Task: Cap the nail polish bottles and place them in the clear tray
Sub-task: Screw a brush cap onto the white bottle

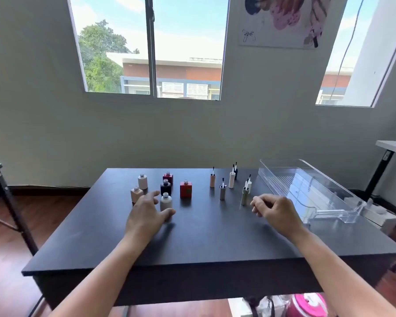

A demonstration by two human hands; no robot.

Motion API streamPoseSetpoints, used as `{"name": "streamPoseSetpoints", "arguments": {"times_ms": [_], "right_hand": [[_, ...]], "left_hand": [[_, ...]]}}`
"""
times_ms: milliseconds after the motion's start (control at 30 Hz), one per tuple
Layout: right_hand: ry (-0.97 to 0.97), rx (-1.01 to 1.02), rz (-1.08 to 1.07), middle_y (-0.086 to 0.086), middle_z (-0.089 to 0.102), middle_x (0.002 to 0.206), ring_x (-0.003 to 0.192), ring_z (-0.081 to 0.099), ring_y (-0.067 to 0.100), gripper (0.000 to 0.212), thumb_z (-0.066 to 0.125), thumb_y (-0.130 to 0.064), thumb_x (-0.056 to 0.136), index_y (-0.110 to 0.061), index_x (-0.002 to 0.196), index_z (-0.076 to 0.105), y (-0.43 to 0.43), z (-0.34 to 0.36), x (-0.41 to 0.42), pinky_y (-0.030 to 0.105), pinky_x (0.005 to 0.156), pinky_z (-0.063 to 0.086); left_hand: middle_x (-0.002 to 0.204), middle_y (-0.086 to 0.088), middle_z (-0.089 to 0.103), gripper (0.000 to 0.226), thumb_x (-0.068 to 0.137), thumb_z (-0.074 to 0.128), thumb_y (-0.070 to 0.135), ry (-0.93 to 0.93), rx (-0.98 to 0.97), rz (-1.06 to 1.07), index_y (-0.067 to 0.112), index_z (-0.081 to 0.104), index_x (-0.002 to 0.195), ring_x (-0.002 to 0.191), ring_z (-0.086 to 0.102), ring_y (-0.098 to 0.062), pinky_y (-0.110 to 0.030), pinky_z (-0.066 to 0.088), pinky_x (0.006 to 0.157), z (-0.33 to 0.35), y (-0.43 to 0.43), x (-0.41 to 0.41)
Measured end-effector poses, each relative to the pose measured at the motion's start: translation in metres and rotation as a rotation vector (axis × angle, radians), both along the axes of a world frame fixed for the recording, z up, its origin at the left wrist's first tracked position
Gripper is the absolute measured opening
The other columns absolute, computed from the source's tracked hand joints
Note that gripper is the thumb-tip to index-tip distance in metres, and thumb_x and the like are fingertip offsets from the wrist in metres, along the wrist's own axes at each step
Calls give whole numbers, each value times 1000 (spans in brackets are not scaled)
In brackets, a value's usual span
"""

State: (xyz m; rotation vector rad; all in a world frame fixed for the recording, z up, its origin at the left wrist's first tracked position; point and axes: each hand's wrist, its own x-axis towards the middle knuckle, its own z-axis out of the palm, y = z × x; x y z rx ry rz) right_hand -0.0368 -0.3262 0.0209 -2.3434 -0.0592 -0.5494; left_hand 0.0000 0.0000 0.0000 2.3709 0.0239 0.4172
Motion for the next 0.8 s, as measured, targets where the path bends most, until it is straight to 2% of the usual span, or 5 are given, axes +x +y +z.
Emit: {"name": "streamPoseSetpoints", "arguments": {"times_ms": [133, 233, 433, 600, 800], "right_hand": [[8, 49, -171, -2, 69, 64, 71, 67, 25, 27, 59, -27, 91, -17, 67, 66, -12, 4, 13, 38, 71, 54], [37, 41, -226, -1, 69, 78, 85, 67, 27, 9, 62, -22, 90, -16, 89, 69, -17, 11, 32, 30, 75, 48], [167, 12, -201, 9, 71, 107, 107, 63, 27, 41, 70, -28, 85, -7, 121, 64, -17, 12, 78, 31, 90, 45], [270, 7, -218, 6, 71, 107, 105, 64, 27, 46, 72, -29, 79, -11, 121, 65, -16, 4, 102, 36, 90, 50], [237, -6, -230, -9, 66, 82, 98, 66, 24, 20, 67, -31, 80, -22, 98, 71, -17, -9, 112, 36, 83, 53]], "left_hand": [[116, 2, 71, 50, 81, 75, 38, 16, 30, 40, 21, 62, 126, 107, 63, -22, -28, 40, 78, 1, -4, 6], [110, 9, 72, 43, 81, 73, 42, 2, 30, 64, 27, 63, 120, 104, 63, -19, -27, 38, 72, -2, -8, 7], [102, 17, 69, 34, 79, 71, 49, -74, 31, 56, 34, 64, 109, 85, 64, -12, -27, 41, 66, -3, -12, 0], [94, 13, 66, 34, 78, 72, 46, -178, 14, 26, 31, 66, 108, 78, 62, -8, -26, 45, 65, -4, -15, -5], [104, 5, 70, 38, 78, 75, 38, -215, -3, -38, 23, 68, 112, 94, 65, -15, -31, 52, 81, -6, -15, -2]]}}
